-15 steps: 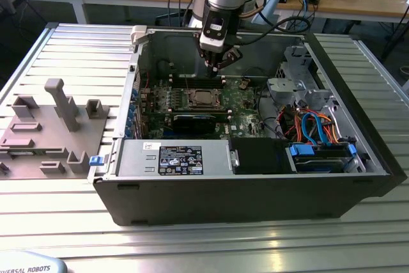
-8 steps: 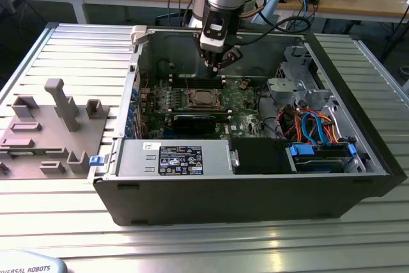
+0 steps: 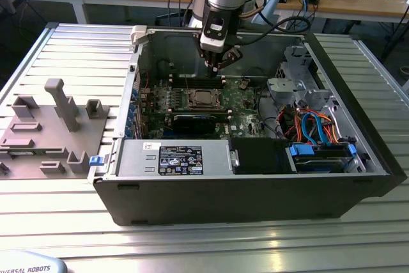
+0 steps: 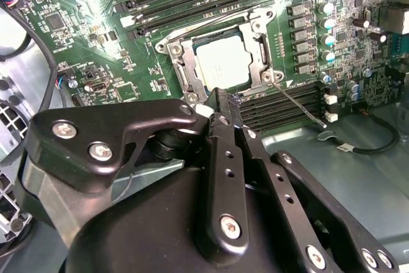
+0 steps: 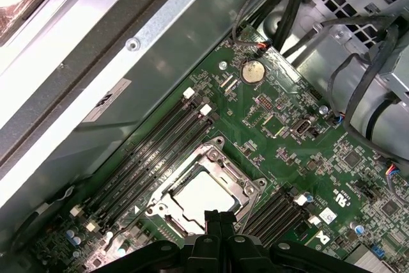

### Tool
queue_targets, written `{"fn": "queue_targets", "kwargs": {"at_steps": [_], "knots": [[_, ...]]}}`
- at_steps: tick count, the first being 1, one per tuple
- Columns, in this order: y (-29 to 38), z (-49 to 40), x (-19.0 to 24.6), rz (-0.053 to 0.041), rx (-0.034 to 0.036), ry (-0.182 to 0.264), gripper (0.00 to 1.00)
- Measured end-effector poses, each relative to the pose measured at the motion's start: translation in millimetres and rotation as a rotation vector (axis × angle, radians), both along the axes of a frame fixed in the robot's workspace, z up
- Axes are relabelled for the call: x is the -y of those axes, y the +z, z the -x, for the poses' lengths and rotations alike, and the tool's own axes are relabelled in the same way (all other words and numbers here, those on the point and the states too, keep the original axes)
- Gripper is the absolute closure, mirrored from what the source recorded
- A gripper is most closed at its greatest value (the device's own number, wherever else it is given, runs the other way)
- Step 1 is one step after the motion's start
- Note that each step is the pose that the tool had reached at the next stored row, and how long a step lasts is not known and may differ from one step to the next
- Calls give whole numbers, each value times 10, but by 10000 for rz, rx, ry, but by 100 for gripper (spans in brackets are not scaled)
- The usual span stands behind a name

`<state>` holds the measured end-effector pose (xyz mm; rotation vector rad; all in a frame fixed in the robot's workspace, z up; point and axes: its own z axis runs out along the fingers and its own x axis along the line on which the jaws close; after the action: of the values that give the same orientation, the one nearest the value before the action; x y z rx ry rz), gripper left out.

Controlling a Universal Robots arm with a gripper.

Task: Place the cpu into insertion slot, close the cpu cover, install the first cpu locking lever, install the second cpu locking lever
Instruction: 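Install the first cpu locking lever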

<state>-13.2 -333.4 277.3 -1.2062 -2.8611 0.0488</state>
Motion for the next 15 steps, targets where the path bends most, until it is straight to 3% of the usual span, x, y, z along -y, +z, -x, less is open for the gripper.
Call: {"fn": "queue_targets", "kwargs": {"at_steps": [15], "knots": [[-2, 0, 0, 0, 0, 99, 89]]}}
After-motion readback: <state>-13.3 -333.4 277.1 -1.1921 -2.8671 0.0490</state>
